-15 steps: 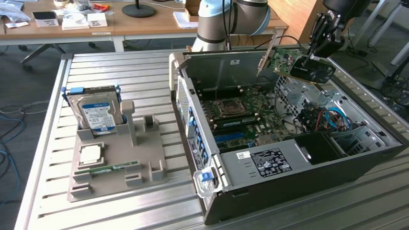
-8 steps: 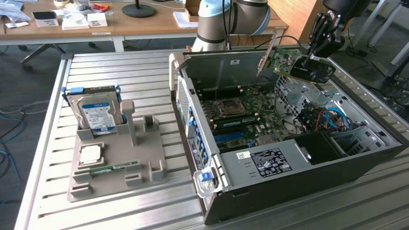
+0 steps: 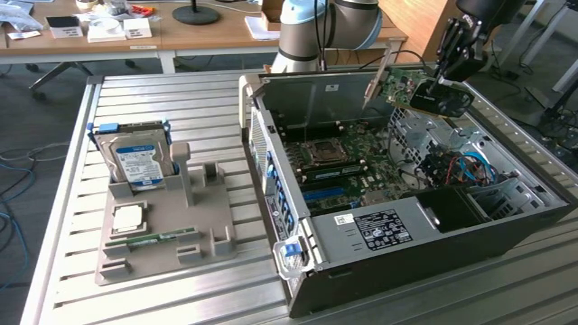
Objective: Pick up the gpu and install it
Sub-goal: 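Insert the gpu into the slot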
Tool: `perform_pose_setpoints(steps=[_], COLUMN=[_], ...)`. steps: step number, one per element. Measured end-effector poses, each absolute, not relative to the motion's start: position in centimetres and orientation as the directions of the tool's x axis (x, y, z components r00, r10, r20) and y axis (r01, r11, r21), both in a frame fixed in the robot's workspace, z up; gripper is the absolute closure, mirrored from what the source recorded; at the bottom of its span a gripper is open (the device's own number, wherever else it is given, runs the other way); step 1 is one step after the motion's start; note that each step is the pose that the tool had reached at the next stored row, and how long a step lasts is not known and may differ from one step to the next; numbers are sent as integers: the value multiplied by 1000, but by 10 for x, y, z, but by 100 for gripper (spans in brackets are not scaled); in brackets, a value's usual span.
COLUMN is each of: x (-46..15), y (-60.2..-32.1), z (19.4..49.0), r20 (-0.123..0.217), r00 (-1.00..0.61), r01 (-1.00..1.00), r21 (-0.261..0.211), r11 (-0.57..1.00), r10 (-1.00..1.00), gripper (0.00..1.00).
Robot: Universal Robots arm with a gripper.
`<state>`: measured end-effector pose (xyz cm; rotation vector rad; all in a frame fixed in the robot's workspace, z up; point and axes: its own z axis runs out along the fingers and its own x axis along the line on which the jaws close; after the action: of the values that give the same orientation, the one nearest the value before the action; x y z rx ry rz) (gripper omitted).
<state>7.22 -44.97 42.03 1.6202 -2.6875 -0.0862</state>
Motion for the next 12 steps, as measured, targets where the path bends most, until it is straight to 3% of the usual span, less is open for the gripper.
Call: perform_pose_setpoints(steps=[12], x=[72], y=[-450], z=[420], r20=[-26], r00=[-411], r01=[-911], r21=[48], r11=[409], r10=[-911], gripper=[73])
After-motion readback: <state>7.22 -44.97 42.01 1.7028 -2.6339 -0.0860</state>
